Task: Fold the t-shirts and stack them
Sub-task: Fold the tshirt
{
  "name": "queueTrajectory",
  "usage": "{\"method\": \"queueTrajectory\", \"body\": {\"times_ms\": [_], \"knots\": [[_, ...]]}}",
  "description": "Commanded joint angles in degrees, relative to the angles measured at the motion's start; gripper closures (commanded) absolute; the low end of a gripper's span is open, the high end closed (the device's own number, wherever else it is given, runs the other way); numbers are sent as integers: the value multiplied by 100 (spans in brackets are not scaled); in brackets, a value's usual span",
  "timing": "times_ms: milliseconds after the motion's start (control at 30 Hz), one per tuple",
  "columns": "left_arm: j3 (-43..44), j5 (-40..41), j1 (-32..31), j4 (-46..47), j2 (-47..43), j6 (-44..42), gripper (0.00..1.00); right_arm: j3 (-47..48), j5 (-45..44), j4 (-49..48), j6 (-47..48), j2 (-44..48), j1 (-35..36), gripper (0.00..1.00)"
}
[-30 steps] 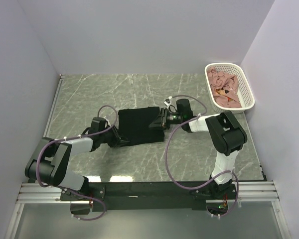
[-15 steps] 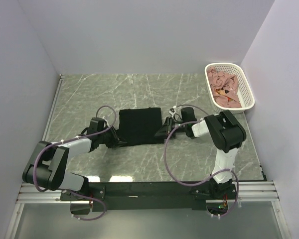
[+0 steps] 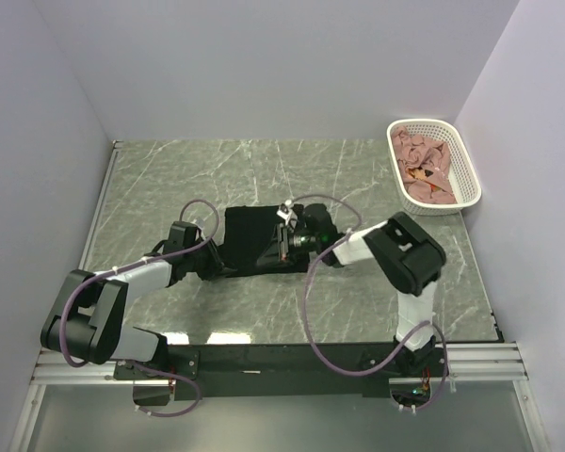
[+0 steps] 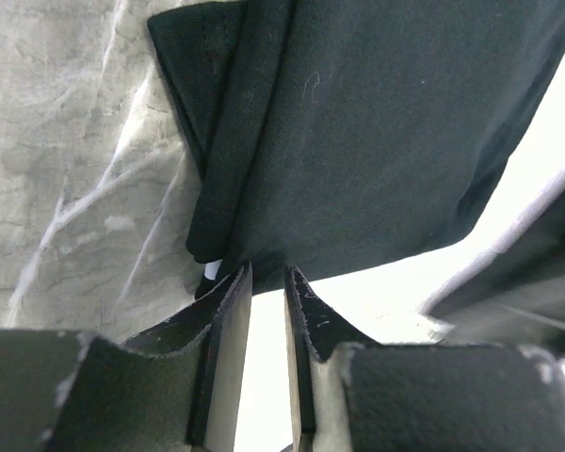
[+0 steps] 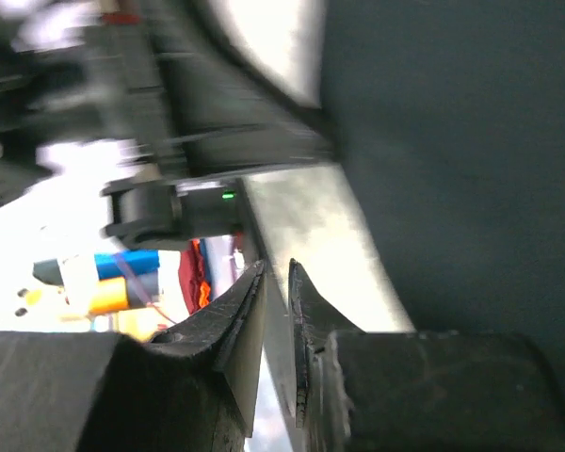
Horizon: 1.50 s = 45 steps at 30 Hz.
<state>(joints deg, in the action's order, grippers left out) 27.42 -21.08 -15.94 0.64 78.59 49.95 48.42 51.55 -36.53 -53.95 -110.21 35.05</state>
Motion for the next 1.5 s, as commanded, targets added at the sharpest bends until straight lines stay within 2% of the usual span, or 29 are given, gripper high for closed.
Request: {"method": "queueTrajectory", "body": {"times_ms": [0, 133, 267, 467, 633, 867, 1067, 1267, 1367, 1467], "knots": [[-35, 236, 30, -152, 8, -196, 73, 53, -303, -547, -370, -666, 11, 78], [-44, 350, 39, -249, -28, -258, 73, -17, -479, -364, -117, -967, -33, 77], [-88, 420, 48, -284, -54, -267, 73, -210, -445, -214, 51, -792, -164, 77], [201, 219, 153, -582, -387, -232, 71, -325, -251, 374, 411, 201, -507, 77], [1133, 148, 328, -732, -292, -302, 64, 209, -154, 1235, 763, 799, -1095, 77], [2669, -89, 583, -495, 1234, -399, 66, 1317, -84, 1710, 825, 230, -1738, 77], [3655, -203, 715, -329, 2641, -408, 66, 2258, -136, 1632, 597, -964, -1922, 76], [3806, -186, 847, 74, 3530, -118, 68, 2830, -250, 1553, 316, -1932, -2125, 76], [3692, -186, 874, 207, 3655, -30, 68, 2769, -198, 1246, 87, -1995, -2204, 76], [3525, -81, 918, 191, 3489, 41, 68, 2743, -277, 1542, 349, -1786, -2248, 76]]}}
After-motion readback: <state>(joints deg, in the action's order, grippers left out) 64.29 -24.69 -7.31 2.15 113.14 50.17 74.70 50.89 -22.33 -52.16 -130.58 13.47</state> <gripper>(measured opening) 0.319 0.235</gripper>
